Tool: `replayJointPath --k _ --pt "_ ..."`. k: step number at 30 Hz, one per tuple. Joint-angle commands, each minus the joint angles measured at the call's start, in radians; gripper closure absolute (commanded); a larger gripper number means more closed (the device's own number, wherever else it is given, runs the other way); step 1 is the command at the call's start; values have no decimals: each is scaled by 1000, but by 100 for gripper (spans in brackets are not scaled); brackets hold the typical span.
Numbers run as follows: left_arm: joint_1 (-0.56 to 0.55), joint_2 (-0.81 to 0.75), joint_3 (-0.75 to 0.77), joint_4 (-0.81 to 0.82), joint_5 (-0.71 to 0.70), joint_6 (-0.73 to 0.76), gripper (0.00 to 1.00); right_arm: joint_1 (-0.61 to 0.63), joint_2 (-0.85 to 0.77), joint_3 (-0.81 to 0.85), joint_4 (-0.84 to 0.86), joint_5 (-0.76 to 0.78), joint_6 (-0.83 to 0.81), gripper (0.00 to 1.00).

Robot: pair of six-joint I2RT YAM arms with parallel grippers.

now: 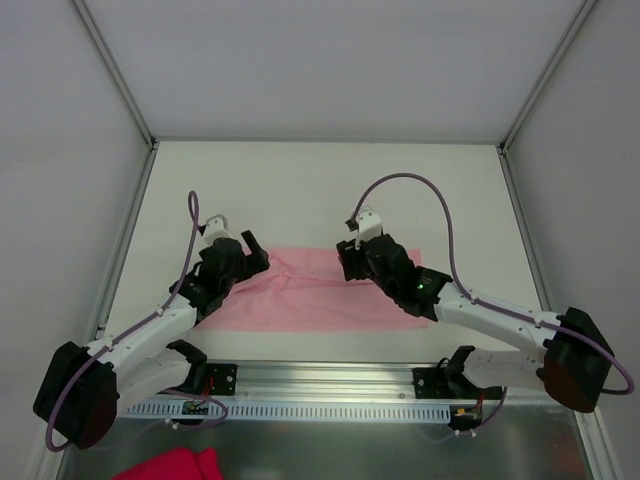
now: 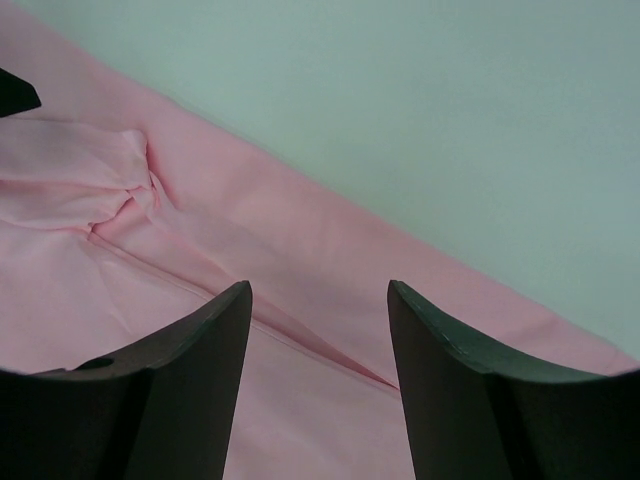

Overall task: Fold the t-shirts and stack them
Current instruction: Fold the other side of the tshirt into a rectangle

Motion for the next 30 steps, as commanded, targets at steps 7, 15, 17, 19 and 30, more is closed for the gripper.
replayJointPath --k 7,15,17,19,30 --pt "-16 -48 -58 -102 -9 -99 17 -2 -179 -52 28 117 8 39" --pt "-31 -132 -162 -77 15 -128 12 -2 -125 -29 37 101 16 39" --pt "-48 -116 -145 -96 -31 -129 12 -2 -105 -19 37 97 13 40" --pt "-53 -91 -116 -122 -67 -134 13 -2 -94 -14 40 98 12 40" --pt "-111 -68 4 -245 -232 -151 13 -2 -15 12 52 97 5 40"
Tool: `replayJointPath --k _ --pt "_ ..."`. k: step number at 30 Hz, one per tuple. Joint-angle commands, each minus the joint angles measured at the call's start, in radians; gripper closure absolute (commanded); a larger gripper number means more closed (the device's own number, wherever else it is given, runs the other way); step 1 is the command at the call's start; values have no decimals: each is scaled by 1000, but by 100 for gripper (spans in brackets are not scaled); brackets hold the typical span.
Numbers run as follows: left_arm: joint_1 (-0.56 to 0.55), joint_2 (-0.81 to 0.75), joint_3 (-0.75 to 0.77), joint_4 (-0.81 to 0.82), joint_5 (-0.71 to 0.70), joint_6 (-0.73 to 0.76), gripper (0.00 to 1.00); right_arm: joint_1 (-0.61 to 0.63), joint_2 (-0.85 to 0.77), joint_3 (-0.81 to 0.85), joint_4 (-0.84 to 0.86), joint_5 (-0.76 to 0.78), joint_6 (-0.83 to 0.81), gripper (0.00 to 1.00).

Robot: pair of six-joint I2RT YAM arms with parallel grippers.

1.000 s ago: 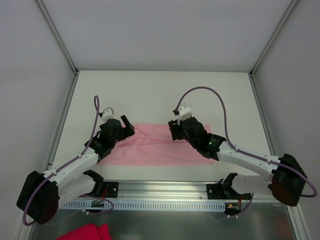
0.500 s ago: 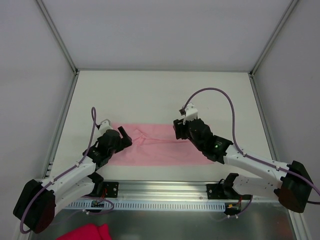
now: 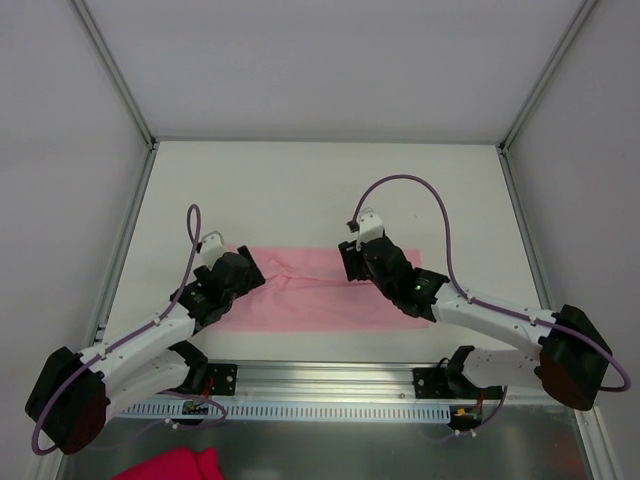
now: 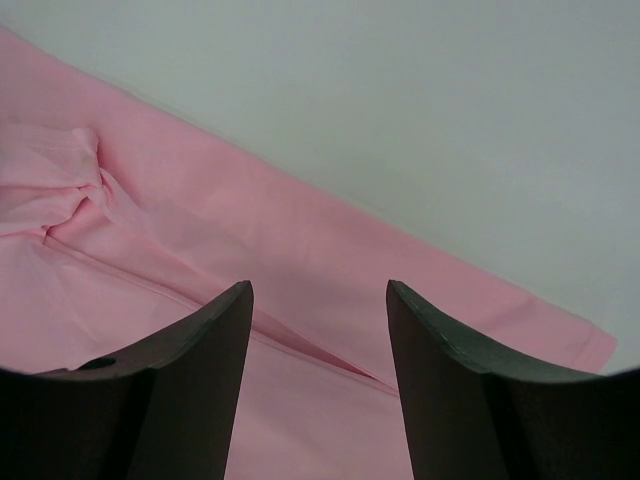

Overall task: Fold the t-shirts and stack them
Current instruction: Fold the other side of the tshirt into a rectangle

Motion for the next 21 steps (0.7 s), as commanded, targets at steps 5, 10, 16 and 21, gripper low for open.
replayJointPath --k 5,10,16,21 --pt "-18 -11 95 -74 -80 0 12 -4 23 56 44 12 3 41" --pt "-47 0 104 -157 -114 -52 16 -2 38 59 41 14 6 41" --pt "-57 21 102 -243 -188 -134 16 -2 52 62 46 -11 12 41" --pt "-57 66 92 -242 -204 -170 17 -2 64 64 44 -8 12 41"
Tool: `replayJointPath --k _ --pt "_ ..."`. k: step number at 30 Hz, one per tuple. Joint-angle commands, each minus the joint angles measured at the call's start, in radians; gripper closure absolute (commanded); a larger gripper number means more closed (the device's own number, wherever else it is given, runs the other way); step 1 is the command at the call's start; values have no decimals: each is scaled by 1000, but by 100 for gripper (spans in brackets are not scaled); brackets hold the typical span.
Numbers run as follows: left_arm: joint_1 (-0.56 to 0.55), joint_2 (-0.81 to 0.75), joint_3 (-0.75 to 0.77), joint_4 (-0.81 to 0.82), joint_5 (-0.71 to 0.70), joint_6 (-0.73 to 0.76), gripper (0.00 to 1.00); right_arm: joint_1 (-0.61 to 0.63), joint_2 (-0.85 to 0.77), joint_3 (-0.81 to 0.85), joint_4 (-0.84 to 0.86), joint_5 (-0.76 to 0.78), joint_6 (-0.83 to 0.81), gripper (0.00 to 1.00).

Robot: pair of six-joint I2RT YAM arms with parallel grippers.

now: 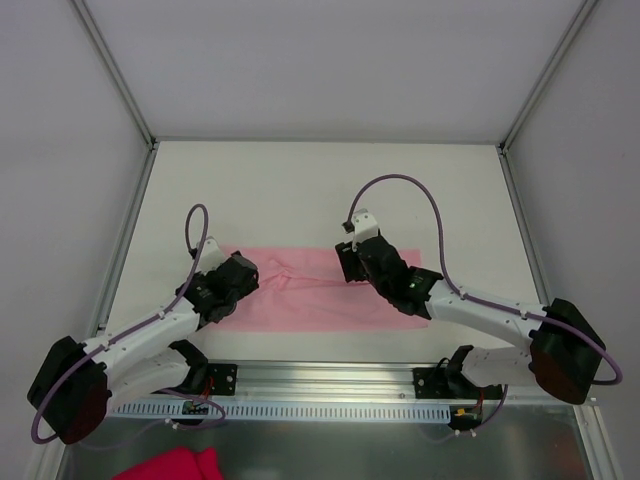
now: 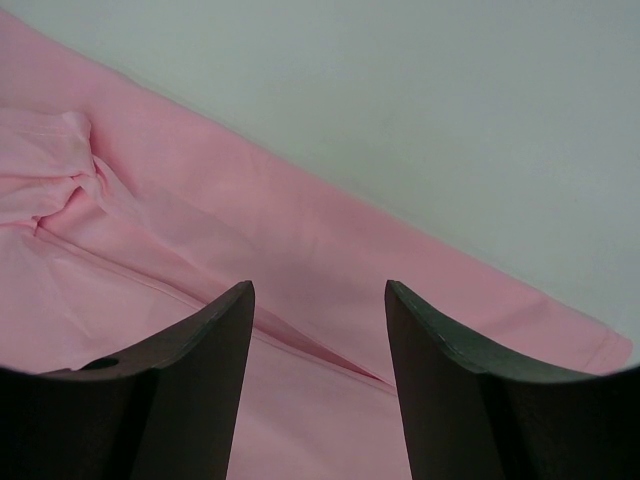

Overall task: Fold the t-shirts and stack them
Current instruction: Fold the other side of the tshirt into a rectangle

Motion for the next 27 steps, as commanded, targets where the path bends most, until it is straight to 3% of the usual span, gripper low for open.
replayJointPath --k 1,13,18,27 --pt "-12 25 19 -25 -58 -53 17 -2 12 50 40 4 12 41" --pt "-12 109 66 -108 -101 -150 21 -2 18 47 42 4 4 41" --pt "-12 114 72 -119 -118 -168 35 -2 16 44 45 1 -1 41" --pt "-12 257 66 4 -92 -178 33 -2 0 35 40 1 -4 41"
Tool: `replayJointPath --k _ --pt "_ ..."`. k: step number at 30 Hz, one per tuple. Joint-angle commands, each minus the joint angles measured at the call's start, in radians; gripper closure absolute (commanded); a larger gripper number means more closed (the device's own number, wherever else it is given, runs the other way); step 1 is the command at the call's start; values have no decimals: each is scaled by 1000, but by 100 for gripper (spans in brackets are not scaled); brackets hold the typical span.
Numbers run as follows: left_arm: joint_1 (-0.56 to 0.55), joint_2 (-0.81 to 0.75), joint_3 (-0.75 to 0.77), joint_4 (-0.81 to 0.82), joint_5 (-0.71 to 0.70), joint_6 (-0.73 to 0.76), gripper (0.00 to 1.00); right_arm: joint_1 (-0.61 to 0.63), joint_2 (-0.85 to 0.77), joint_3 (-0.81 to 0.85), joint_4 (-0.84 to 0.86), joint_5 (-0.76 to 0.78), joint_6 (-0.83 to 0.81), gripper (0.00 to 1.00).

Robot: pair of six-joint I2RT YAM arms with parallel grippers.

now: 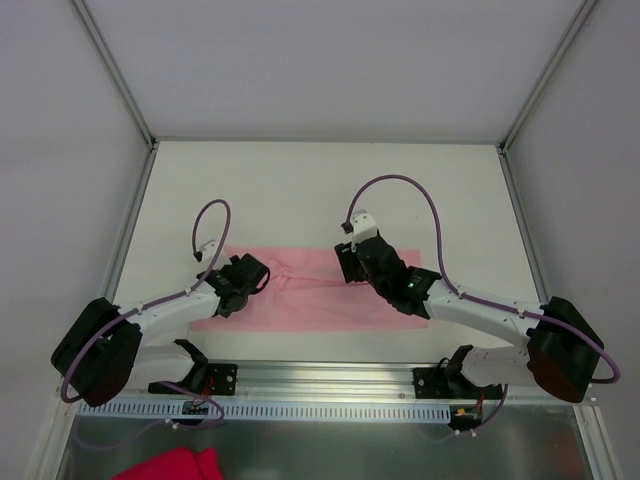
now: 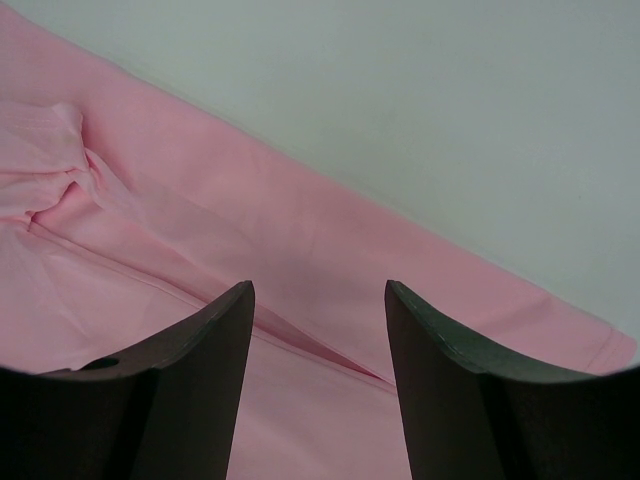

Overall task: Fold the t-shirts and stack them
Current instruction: Fold the other side of the tshirt into a rectangle

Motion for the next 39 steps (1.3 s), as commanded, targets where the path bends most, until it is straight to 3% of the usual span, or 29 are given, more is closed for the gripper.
replayJointPath --k 1,6,11,15,19,23,26,39 --pt "-11 43 15 59 -23 -28 34 -2 -16 35 40 5 -3 41" --pt "-11 20 -6 71 -42 -34 40 -2 -8 36 40 13 -8 41" --pt "-11 5 -13 70 -45 -31 57 -2 16 47 46 -10 -3 41" --pt "-11 8 -9 74 -39 -22 59 -2 38 53 48 -15 -3 41" --pt "-11 6 0 71 -37 -17 59 -2 54 62 46 -26 -3 41" --pt "-13 -10 10 48 -37 -10 43 -2 74 71 45 -32 -5 41" --pt "-17 -21 12 45 -42 -3 36 -2 96 82 43 -38 -5 41" --pt "-25 43 44 60 -56 9 54 -2 99 87 39 -36 -9 41"
